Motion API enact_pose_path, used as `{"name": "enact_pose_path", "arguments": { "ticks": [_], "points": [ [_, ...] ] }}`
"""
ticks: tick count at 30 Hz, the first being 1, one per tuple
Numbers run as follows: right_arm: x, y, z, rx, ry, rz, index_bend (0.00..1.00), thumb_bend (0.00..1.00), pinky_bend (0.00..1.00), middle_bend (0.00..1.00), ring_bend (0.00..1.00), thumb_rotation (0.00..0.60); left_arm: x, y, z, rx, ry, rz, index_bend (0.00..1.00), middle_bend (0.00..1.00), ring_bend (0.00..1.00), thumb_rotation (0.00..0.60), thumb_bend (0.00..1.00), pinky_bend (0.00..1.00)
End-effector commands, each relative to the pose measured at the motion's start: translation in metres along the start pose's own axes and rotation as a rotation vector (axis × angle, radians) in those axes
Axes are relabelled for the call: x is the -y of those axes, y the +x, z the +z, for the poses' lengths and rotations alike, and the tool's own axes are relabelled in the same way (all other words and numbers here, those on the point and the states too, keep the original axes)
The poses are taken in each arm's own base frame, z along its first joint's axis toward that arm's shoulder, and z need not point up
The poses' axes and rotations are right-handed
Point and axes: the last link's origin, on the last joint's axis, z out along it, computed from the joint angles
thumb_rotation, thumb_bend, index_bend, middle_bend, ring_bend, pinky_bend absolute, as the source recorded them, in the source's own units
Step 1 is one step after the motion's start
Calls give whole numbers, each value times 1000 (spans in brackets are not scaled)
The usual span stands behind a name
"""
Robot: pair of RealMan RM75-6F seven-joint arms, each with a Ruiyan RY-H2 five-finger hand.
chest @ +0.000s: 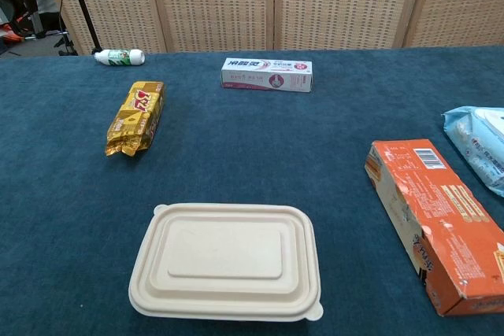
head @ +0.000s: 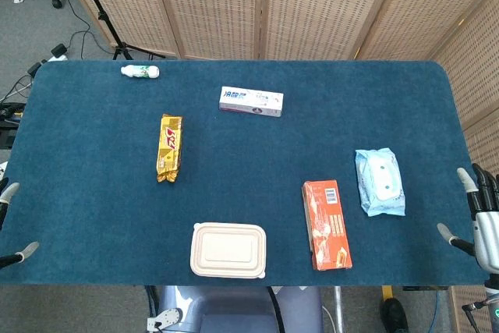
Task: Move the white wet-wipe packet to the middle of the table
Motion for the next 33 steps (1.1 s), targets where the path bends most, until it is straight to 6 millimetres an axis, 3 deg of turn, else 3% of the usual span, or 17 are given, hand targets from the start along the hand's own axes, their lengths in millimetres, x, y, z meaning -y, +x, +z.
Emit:
{"name": "enact_pose_path", "arguments": {
  "ticks": [1, 13, 18, 22, 33],
  "points": [
    [0, 0, 0, 1, 1, -8, 0, 0, 0, 0, 0, 600, 0, 0, -1, -7, -1, 2, 0, 0, 0, 600, 0, 0],
    [3, -3, -1, 116, 8, 41, 0, 0, 0, 0, 0, 600, -2, 0, -3, 18, -20, -12, 0, 0, 0, 600, 0, 0],
    [3, -5, 23, 223, 107, 69, 0, 19, 0, 0, 0, 600, -1, -1, 1, 33, -12, -17, 0, 0, 0, 600, 0, 0],
    [3, -9, 44, 296, 172, 99, 0, 154, 0, 0, 0, 600, 0, 0, 4, 33, -3, -21, 0, 0, 0, 600, 0, 0],
    [10, -69, 90, 412, 203, 16, 0, 194, 0, 0, 0, 600, 2, -1, 11, 45, 23, -24, 0, 0, 0, 600, 0, 0]
  ]
}}
